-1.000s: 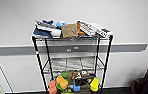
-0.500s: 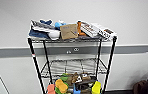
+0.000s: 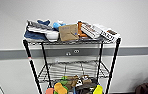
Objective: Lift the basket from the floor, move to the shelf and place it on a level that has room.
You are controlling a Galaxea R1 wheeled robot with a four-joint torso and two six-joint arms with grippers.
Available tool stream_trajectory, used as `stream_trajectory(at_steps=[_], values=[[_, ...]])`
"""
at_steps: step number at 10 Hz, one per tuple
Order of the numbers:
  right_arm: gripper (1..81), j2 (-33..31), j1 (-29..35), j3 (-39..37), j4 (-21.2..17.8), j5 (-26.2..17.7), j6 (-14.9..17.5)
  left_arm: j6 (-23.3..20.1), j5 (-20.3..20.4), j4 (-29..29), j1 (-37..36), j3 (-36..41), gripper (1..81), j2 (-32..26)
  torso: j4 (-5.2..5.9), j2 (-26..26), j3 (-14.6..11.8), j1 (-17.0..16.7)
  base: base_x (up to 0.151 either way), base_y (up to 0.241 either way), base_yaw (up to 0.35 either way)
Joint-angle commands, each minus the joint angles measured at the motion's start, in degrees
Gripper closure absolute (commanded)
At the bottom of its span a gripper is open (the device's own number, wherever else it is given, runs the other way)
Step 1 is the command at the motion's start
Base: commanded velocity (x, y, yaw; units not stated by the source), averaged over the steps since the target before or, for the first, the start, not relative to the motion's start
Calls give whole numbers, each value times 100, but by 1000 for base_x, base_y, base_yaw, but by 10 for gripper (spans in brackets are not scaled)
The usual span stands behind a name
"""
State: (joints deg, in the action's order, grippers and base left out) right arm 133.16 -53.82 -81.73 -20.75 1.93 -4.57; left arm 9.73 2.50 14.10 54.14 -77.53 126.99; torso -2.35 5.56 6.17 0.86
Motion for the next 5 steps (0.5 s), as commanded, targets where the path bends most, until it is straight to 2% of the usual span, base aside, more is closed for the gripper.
stream_trajectory(at_steps=[1, 5], values=[[811, -50, 745, 430, 53, -87, -70, 3, 93, -83, -794, 528, 811, -59, 0, 0, 0, 0, 113, 0, 0], [811, -59, 710, 422, 89, -95, -61, 2, 93, -83, -795, 528, 811, -59, 0, 0, -2, 0, 108, 0, 0]])
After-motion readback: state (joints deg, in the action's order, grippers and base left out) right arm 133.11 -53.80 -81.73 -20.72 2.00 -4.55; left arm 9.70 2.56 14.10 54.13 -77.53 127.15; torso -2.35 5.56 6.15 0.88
